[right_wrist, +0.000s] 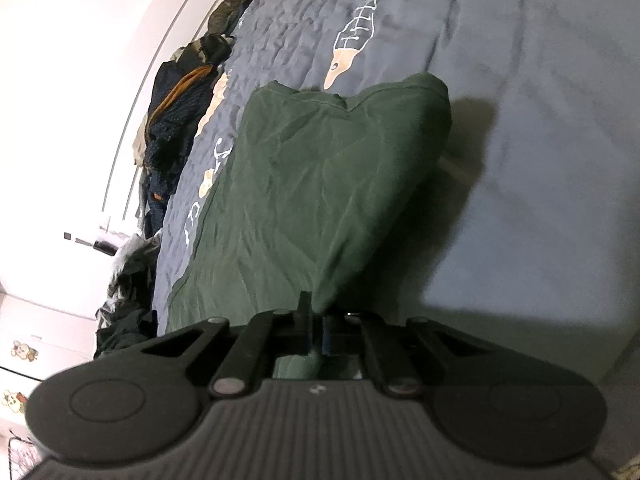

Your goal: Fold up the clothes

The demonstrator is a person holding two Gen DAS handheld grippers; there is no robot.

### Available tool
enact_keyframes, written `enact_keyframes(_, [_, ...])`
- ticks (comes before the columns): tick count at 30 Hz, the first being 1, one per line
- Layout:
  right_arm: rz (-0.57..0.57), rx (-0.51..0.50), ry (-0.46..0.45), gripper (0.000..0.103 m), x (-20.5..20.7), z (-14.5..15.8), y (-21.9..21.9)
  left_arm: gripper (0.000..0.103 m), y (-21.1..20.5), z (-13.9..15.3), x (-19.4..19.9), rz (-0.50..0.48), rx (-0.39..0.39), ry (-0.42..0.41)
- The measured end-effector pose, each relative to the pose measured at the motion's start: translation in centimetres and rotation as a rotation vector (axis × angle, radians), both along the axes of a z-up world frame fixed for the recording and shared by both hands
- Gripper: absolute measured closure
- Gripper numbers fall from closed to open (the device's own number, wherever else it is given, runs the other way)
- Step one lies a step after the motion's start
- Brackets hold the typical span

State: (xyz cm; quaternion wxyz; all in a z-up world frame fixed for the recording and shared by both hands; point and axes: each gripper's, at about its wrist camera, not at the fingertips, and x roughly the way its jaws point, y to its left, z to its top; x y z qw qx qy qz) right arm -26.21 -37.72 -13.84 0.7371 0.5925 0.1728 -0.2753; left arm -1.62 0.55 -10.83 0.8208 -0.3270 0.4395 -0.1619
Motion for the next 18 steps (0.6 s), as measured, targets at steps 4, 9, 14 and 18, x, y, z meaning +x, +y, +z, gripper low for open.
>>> enact_keyframes(4, [0.010,-0.015,-0.002,0.100,-0.8,0.4,0.5,0.099,0.9,0.5,-0.6,-0.009,0.005,-0.004])
enact_keyframes(9, [0.021,-0.043,-0.015,0.100,-1.5,1.2,1.1,0.100,2.3,1.1,-1.5,-0.012,0.005,-0.018])
enact_keyframes(14, [0.033,-0.040,-0.006,0.100,-1.8,1.1,1.4,0.099,3.4,1.0,-1.9,-0.025,-0.016,-0.020])
enact_keyframes(18, [0.029,-0.030,0.002,0.097,-1.9,0.7,1.5,0.097,3.7,0.3,-1.8,-0.020,-0.032,0.003])
